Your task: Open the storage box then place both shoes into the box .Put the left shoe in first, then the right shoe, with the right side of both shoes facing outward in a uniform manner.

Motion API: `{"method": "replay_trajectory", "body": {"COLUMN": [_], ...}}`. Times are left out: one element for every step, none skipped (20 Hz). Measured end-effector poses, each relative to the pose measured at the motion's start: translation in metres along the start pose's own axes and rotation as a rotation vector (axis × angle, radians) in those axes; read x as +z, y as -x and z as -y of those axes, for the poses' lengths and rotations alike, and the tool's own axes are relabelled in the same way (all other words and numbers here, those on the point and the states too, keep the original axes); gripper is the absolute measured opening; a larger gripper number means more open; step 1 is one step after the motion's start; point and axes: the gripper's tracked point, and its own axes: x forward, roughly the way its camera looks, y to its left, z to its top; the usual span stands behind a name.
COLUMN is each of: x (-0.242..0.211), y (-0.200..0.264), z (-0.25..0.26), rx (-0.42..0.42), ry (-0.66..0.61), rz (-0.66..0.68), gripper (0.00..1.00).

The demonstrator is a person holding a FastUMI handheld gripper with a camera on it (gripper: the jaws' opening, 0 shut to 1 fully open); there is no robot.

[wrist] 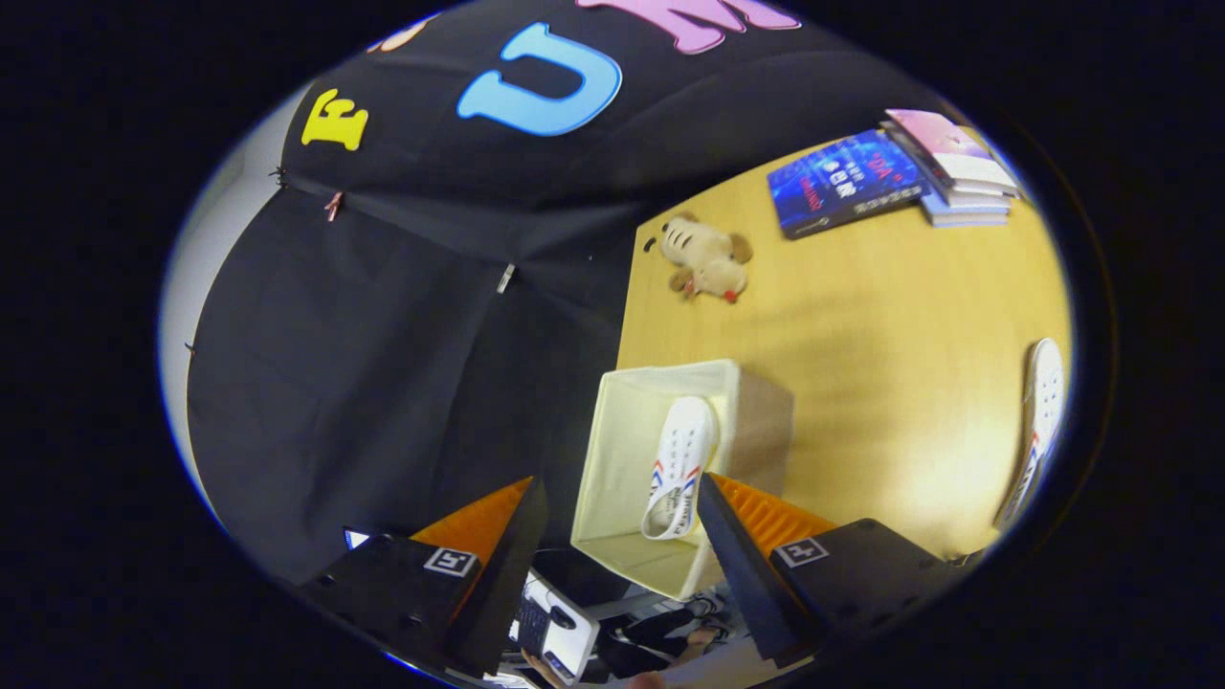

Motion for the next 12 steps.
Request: {"method": "replay_trajectory", "body": {"x": [0.003,0.007,0.008,0.007,0.006,0.004,0.0,-0.003,-0.007,-0.008,-0.009,-0.011], "y": [0.019,0.035,0.048,0.064,0.076,0.088,0.108,0.12,0.128,0.135,0.14,0.143], "z": [0.024,0.049,0.074,0.098,0.123,0.149,0.177,0.206,0.233,0.257,0.283,0.306], "rx": [-0.043,-0.087,-0.13,-0.169,-0.211,-0.257,-0.309,-0.361,-0.407,-0.444,-0.481,-0.514], "ry": [0.02,0.025,0.011,-0.016,-0.045,-0.067,-0.083,-0.104,-0.13,-0.161,-0.187,-0.2], "rz": [0.019,0.031,0.033,0.031,0.031,0.03,0.03,0.024,0.023,0.022,0.023,0.009], "gripper": [0.97,0.97,0.97,0.96,0.97,0.97,0.97,0.97,0.97,0.97,0.97,0.97]}}
